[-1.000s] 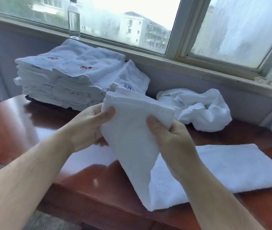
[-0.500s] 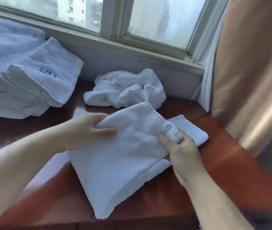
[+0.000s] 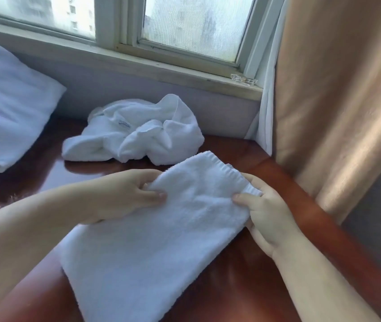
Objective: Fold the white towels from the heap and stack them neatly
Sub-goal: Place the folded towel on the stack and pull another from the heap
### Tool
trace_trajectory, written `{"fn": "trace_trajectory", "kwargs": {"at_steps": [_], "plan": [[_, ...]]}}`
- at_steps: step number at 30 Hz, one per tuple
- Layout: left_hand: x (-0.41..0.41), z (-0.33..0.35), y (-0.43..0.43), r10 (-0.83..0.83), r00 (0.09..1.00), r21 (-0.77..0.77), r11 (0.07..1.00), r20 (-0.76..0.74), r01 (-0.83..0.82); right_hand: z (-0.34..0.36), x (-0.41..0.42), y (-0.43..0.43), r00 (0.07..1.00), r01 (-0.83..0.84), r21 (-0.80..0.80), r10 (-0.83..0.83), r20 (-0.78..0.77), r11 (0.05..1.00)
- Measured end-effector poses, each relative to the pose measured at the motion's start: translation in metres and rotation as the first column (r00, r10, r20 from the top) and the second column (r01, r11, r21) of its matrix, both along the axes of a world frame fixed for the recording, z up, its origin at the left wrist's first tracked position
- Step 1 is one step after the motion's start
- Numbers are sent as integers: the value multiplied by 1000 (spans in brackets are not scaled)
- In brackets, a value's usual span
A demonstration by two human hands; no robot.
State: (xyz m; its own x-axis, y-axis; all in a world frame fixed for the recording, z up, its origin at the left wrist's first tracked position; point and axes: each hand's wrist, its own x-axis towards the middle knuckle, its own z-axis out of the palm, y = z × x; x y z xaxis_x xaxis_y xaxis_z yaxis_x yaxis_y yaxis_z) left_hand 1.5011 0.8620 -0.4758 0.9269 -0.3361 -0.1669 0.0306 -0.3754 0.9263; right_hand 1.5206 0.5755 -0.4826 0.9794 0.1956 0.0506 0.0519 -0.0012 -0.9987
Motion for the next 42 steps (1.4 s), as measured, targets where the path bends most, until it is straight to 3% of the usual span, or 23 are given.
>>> {"fn": "trace_trajectory", "kwargs": {"at_steps": [4, 8, 13, 16, 21, 25, 27, 31, 32, 34, 36, 42], "plan": [[21, -2, -26, -30, 999, 62, 998, 22, 29, 0, 32, -26, 995, 97, -48, -97, -2, 994], [39, -1, -39, -81, 990, 258, 965, 114, 49, -3, 68, -43, 980, 198, -114, -199, -1, 974], [56, -6, -52, -55, 972, 256, 967, 230, -6, -1, 104, -48, 965, 259, -178, -247, 86, 949], [63, -9, -55, -58, 965, 343, 939, 255, -35, -3, 121, -52, 943, 331, -187, -316, 107, 925], [65, -21, -54, -113, 961, 463, 886, 254, -19, -23, 125, -56, 893, 444, -463, -423, 155, 767], [68, -21, -55, -134, 959, 456, 890, 248, 6, 1, 139, -55, 941, 287, -613, -337, 35, 736], [68, -22, -56, -138, 959, 443, 896, 248, 15, 20, 149, -54, 950, 214, -720, -311, -3, 660], [65, -22, -56, -130, 959, 423, 906, 252, 12, 40, 162, -39, 975, 36, -932, -216, -46, 362], [64, -21, -55, -128, 960, 420, 907, 250, 11, 41, 164, -35, 984, 30, -945, -178, -30, 326], [62, -19, -55, -134, 958, 415, 910, 254, 17, 37, 167, -30, 998, 47, -939, -49, 32, 342], [62, -18, -55, -139, 951, 392, 920, 274, 21, 29, 169, -30, 993, 88, -900, 35, 114, 428], [64, -18, -59, -150, 944, 384, 923, 294, 27, 23, 171, -33, 986, 78, -705, 47, 157, 705]]}}
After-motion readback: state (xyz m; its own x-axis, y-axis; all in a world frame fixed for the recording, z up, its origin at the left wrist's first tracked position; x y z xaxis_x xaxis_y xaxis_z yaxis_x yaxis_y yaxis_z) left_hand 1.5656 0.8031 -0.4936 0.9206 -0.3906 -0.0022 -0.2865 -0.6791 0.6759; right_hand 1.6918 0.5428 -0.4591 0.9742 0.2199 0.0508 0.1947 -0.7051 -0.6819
